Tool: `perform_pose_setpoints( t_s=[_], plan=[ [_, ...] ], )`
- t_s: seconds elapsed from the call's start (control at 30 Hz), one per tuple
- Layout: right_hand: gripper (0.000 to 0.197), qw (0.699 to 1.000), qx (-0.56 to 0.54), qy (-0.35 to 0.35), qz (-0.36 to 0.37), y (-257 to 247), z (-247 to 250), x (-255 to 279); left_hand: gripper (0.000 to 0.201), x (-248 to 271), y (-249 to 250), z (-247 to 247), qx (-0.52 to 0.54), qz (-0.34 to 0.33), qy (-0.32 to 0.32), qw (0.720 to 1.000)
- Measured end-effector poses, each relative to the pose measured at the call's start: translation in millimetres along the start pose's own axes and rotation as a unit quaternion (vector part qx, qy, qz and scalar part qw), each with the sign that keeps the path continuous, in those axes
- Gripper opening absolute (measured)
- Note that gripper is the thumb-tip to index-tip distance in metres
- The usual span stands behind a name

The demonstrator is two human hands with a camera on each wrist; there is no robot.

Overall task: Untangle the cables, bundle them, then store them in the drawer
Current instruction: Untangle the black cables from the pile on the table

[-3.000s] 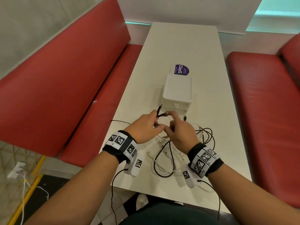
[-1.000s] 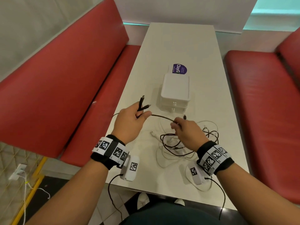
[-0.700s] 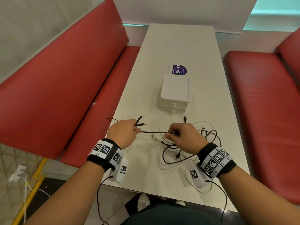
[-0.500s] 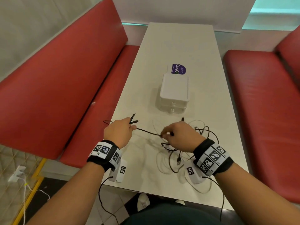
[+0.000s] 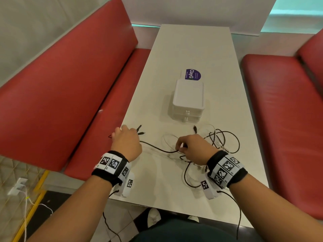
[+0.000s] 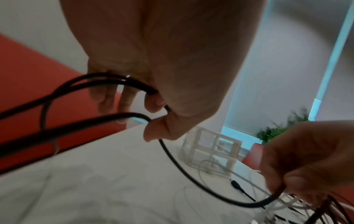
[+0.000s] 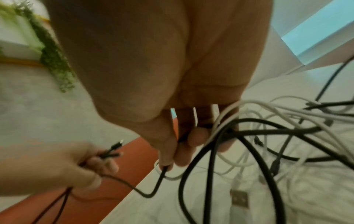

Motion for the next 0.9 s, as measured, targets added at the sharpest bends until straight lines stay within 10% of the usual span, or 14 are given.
perform_pose_setpoints(
  t_s=[0.2, 0.37, 0.6, 0.9],
  plan=[
    [0.022, 0.994, -0.072, 0.075, 0.038, -14.2, 2.1, -9.6, 0.024, 7.0, 63.5, 16.6, 0.237, -0.146, -0.052, 0.959],
    [0.013, 0.950, -0.245, 0.187, 0.055, -15.8, 12.6, 4.3, 0.015, 7.5, 71.1, 19.5, 0.420, -0.061, -0.041, 0.905],
    [0.028, 0.996, -0.077, 0.040, 0.016, 1.5, -14.7, 4.7, 0.033, 3.0, 69.6, 38.0, 0.487, -0.075, -0.016, 0.870],
    [0.006, 0.956, -0.050, 0.242, 0.156, -9.9, 19.1, 16.2, 0.027, -1.1, 49.8, 15.1, 0.198, -0.085, -0.031, 0.976]
  ],
)
Point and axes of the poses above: each hand's wrist, its own x-axis away from the middle knuckle, its own z-axis out of the back of the hand, y = z × x, the point moved 4 cm from there along -x, towards the middle knuckle, and after that the axes turned 7 degrees about y, right-handed, at the moved point
